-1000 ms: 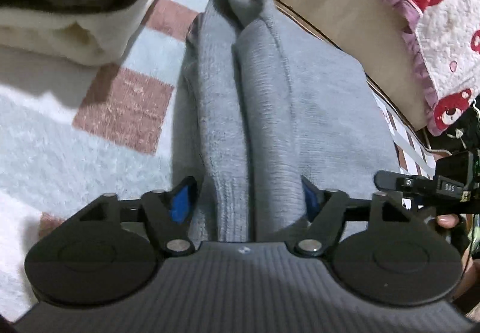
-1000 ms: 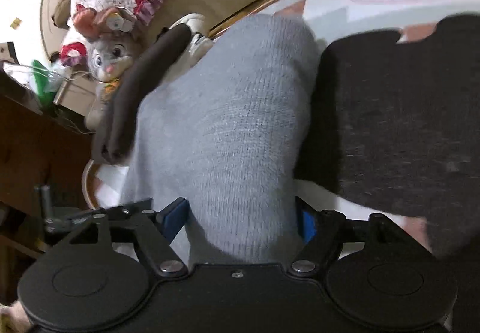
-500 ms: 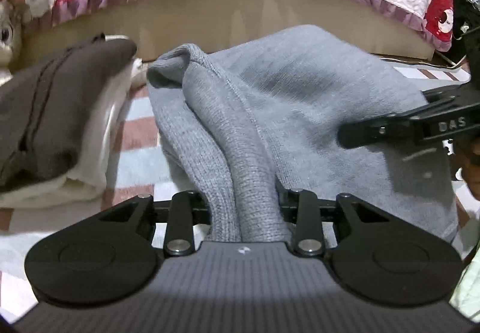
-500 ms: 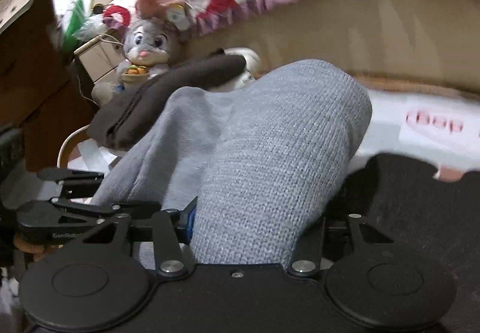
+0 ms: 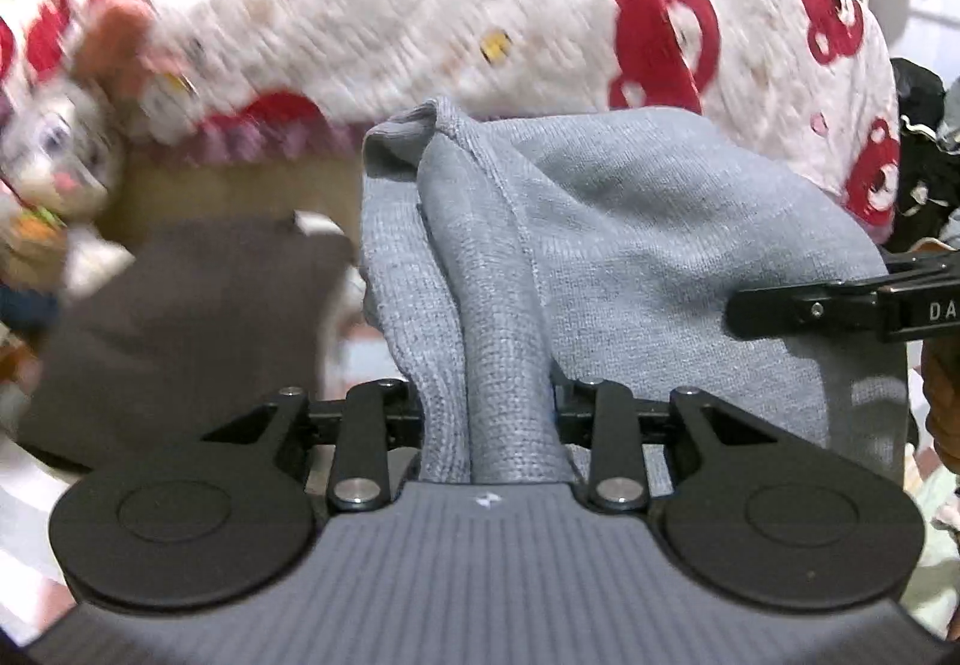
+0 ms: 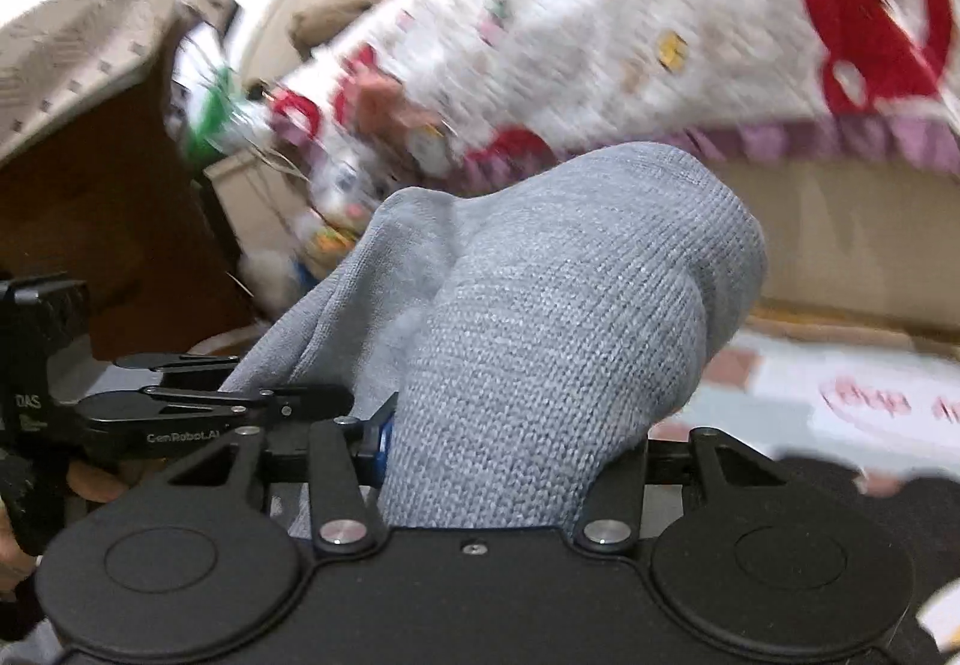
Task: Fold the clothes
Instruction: 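Lift the sweater with the left gripper while the right gripper grips its other end, then carry the held sweater with both grippers onto the folded clothes stack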
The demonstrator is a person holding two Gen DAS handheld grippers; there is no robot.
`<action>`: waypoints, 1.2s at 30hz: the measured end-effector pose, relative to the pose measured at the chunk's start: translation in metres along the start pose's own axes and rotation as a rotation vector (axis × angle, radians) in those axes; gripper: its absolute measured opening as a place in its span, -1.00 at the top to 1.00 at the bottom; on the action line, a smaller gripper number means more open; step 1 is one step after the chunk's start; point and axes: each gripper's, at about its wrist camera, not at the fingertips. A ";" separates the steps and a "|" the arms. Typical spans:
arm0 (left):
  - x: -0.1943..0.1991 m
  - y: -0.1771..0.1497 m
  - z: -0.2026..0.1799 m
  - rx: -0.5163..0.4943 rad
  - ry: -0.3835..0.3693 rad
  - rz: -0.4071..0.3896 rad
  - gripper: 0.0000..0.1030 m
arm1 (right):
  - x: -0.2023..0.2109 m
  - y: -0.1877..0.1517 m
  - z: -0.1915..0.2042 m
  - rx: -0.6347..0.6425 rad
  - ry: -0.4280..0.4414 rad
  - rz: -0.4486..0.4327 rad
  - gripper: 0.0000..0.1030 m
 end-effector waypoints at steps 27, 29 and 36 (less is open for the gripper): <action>-0.176 0.060 0.237 0.094 0.342 0.330 0.46 | -0.326 0.047 0.002 -0.340 0.177 0.123 -0.08; -0.174 0.055 0.230 0.035 0.348 0.293 0.46 | -0.327 0.039 -0.001 -0.343 0.186 0.113 -0.09; -0.159 0.084 0.236 -0.013 0.409 0.238 0.52 | -0.318 0.073 0.041 -0.057 0.150 0.025 -0.07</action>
Point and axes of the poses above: each gripper's, at about its wrist camera, not at the fingertips, and x roughly against the way its jaws point, z to its left, y to its top, and after that the axes turned 2 degrees about -z, right-handed
